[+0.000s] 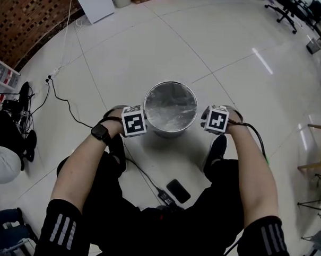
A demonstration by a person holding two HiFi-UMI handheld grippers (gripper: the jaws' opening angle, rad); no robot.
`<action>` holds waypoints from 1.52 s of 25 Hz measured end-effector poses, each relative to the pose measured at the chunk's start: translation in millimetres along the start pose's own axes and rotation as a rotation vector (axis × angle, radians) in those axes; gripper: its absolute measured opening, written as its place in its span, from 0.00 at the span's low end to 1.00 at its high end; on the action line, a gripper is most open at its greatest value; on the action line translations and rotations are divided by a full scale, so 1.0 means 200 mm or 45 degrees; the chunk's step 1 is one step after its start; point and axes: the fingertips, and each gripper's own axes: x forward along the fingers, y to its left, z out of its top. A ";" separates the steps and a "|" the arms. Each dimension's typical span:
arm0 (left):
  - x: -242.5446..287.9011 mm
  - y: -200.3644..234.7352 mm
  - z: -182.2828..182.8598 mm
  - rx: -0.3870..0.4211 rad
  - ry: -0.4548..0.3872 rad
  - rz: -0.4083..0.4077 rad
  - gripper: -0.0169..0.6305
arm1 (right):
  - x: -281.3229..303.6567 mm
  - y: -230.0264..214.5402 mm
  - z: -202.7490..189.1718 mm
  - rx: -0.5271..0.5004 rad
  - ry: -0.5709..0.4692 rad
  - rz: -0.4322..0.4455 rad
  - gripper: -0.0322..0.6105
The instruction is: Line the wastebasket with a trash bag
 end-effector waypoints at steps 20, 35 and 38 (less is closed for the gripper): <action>0.30 0.05 -0.18 -0.221 0.035 -0.055 0.02 | 0.29 0.12 -0.08 0.276 -0.046 0.292 0.06; 0.56 0.09 -0.31 -0.538 0.053 -0.155 0.14 | 0.62 0.06 0.04 0.612 -0.281 0.301 0.17; 0.58 0.11 -0.31 -0.487 0.042 -0.152 0.15 | 0.62 0.09 0.02 0.521 -0.202 0.317 0.22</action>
